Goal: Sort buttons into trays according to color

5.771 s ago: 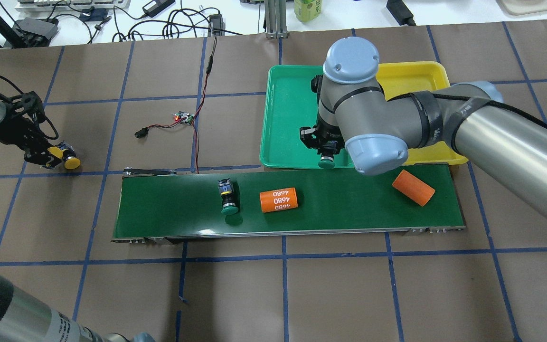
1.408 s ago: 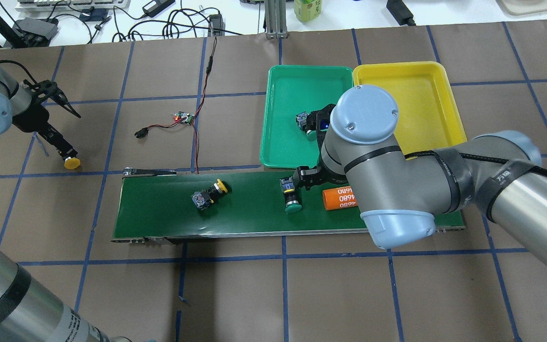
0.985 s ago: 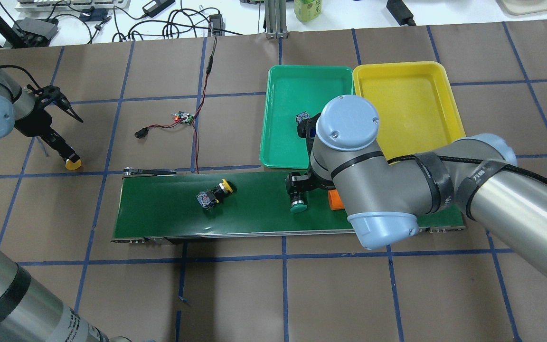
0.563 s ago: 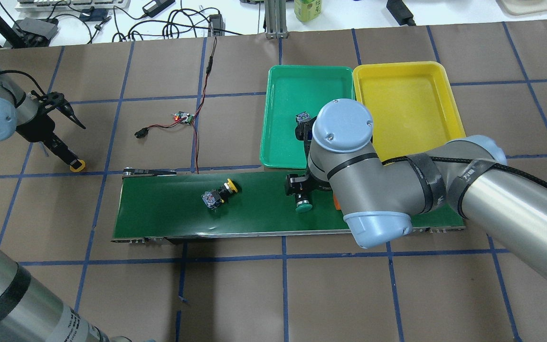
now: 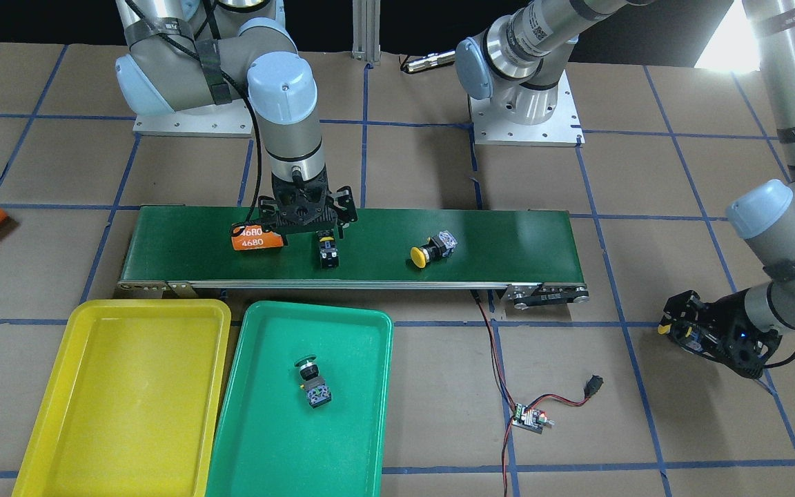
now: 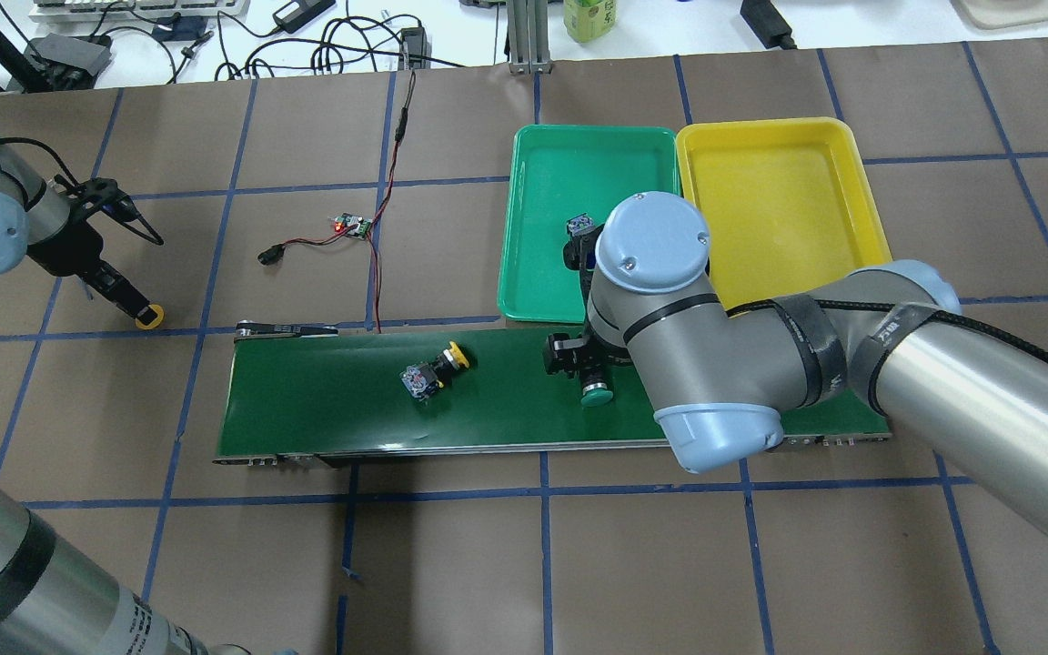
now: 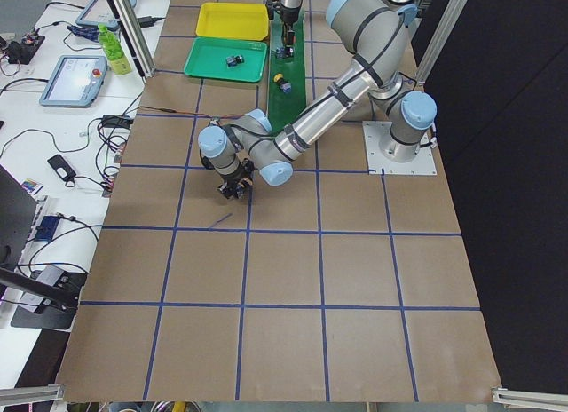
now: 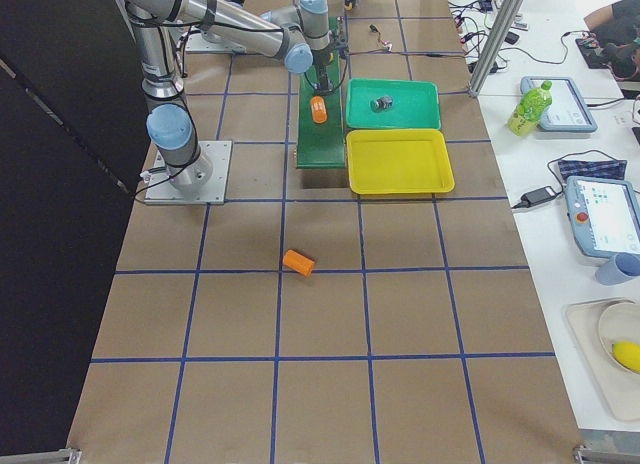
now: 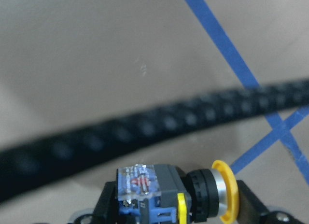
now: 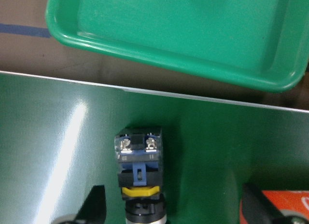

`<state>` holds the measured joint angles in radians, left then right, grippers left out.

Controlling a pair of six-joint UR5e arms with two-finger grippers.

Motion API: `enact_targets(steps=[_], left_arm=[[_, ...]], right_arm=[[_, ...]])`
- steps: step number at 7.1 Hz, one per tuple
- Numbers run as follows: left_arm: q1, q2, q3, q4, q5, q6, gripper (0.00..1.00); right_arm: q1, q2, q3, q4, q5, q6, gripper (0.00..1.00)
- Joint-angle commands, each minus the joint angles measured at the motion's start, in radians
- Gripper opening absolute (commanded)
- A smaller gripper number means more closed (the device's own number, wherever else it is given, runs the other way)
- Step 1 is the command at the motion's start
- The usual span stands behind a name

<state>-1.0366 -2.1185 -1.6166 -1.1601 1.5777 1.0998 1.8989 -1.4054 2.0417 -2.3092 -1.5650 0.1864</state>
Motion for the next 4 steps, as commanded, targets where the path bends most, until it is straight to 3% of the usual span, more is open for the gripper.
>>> enact_targets(steps=[1,2,3,4], left_arm=[[-0.011,0.133,-0.057,-0.118,-0.014,-0.237,0.13],[-0.016,0.226,-0.099,-0.185,-0.034,-0.396,0.12],[-0.046,0.312,-0.147,-0.228,-0.113,-0.558,0.12],[-0.124,0.378,-0.207,-0.234,-0.119,-0.704,0.12]], right_arm=[[-0.001,0.022,-0.001,-0.012,-0.001,-0.002,0.85],[-0.003,0.020,-0.003,-0.007,-0.004,-0.002,0.52],[-0.004,0.017,-0.003,0.004,-0.007,-0.002,0.29],[-0.004,0.014,-0.003,0.004,-0.010,0.001,0.16]])
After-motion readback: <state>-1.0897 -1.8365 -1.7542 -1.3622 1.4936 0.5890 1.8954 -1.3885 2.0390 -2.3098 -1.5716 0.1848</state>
